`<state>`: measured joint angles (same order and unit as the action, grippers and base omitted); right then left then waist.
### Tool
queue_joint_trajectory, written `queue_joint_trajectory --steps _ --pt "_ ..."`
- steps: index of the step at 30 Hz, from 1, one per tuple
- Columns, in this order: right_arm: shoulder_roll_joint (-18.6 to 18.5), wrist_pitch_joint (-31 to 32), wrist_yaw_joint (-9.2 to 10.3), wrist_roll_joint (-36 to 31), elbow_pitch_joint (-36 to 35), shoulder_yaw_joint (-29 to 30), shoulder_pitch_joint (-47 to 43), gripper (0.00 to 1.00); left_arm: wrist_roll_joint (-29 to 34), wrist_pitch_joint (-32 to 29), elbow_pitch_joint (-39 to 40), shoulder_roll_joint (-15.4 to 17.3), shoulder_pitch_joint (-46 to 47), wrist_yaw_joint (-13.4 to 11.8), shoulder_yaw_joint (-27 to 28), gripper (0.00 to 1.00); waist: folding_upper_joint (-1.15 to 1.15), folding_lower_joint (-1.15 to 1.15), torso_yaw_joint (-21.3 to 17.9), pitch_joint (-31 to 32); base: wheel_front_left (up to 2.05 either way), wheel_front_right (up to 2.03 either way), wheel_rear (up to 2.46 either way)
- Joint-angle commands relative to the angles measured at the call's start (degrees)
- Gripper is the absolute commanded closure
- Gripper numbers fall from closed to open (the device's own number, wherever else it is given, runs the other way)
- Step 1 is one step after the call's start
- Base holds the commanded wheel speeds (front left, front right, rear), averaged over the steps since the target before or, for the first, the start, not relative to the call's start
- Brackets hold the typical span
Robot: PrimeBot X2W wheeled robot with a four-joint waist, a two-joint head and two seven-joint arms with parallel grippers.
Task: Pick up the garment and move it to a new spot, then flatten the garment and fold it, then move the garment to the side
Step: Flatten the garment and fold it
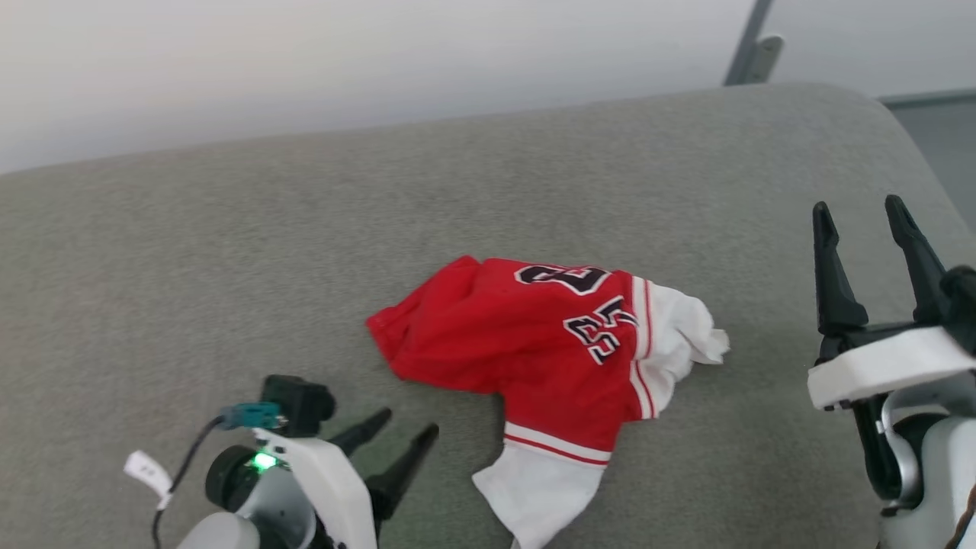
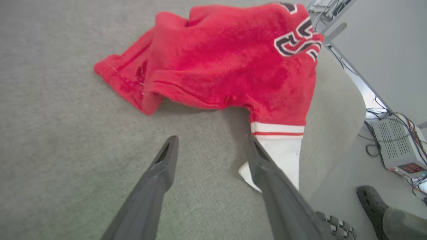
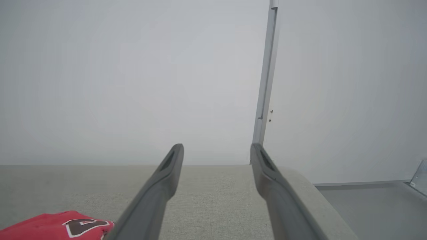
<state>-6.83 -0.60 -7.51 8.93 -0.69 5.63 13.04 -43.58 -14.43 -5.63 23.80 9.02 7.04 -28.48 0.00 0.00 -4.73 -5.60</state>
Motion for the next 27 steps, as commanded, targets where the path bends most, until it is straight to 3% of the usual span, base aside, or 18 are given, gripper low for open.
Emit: queue_joint_trajectory --steps 1,12,20,21,22,27 --pt "0.40 -1.39 0.04 -0.63 -0.20 0.11 -0.71 0.00 -0.40 -1.35 -0.32 0.18 0.94 -0.31 -0.64 0.00 0.00 0.00 -1.68 -0.62 0.00 0.00 0.00" --pt "3.70 -7.01 0.04 -1.63 2.65 0.31 -1.75 0.00 1.23 -13.80 -2.91 -1.50 5.30 -2.52 -7.05 0.00 0.00 0.00 -6.30 -3.28 0.00 0.00 0.00" --pt "3.95 -8.56 0.04 -0.33 4.52 -0.55 -0.59 0.00 5.51 -16.56 -6.78 -1.86 7.90 -3.05 -11.18 0.00 0.00 0.00 -7.56 -5.00 0.00 0.00 0.00" --pt "3.96 -8.74 0.04 -0.08 4.72 -0.64 -0.54 0.00 6.21 -16.29 -7.40 -1.99 8.23 -3.06 -11.56 0.15 0.00 0.00 -7.61 -5.16 0.00 0.00 0.00" --pt "3.97 -8.78 0.04 0.16 5.00 -0.69 -0.43 0.00 6.81 -15.95 -8.10 -2.13 8.65 -2.74 -12.01 1.00 0.00 0.00 -7.61 -5.29 0.00 0.00 0.00" --pt "3.96 -9.51 0.04 0.87 5.83 -0.49 0.17 0.00 6.85 -15.08 -10.76 -2.39 9.70 -2.12 -12.68 1.00 0.00 0.00 -6.98 -5.43 0.00 0.00 0.00"
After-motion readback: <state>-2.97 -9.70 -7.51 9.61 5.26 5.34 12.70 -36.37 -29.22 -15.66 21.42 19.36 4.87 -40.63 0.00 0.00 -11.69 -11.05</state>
